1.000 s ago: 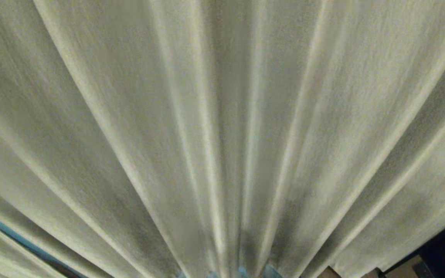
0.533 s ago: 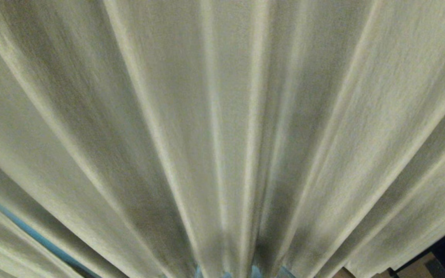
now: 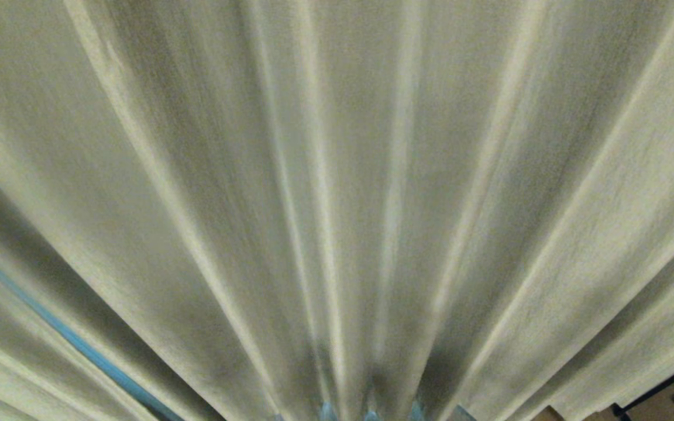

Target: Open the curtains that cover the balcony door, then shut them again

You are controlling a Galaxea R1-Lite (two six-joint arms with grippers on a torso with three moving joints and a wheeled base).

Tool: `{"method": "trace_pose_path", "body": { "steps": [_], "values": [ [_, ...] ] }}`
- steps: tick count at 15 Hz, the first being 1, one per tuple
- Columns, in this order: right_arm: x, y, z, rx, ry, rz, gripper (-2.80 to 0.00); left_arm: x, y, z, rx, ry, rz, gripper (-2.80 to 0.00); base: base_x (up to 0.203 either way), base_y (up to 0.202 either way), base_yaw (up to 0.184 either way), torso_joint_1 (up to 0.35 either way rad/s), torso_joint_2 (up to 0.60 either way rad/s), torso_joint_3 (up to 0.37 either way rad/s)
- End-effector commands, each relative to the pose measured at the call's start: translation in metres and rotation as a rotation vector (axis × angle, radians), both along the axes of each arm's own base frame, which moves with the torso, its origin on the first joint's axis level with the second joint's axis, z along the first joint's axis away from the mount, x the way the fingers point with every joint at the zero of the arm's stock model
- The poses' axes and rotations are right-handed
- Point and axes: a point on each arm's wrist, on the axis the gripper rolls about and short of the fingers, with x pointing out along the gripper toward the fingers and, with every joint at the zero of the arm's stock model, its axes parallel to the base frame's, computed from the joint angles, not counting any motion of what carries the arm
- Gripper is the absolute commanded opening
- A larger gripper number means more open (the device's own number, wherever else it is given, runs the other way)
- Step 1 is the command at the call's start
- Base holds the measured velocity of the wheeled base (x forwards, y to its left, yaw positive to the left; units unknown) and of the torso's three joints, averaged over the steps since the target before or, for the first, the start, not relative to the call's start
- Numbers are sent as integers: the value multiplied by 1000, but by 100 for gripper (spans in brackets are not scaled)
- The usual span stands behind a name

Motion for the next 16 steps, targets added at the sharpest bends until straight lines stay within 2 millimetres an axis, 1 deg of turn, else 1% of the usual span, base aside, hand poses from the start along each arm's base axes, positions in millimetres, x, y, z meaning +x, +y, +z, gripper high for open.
{"method": "trace_pose_path", "body": {
  "steps": [1, 16],
  "values": [
    [0, 0, 0, 0, 1, 0, -280, 0, 0, 0, 0, -1, 0, -280, 0, 185, -3, 0, 6, 4],
    [0, 0, 0, 0, 1, 0, -280, 0, 0, 0, 0, 0, 0, -280, 0, 189, 1, 1, 2, 4]
  ]
}}
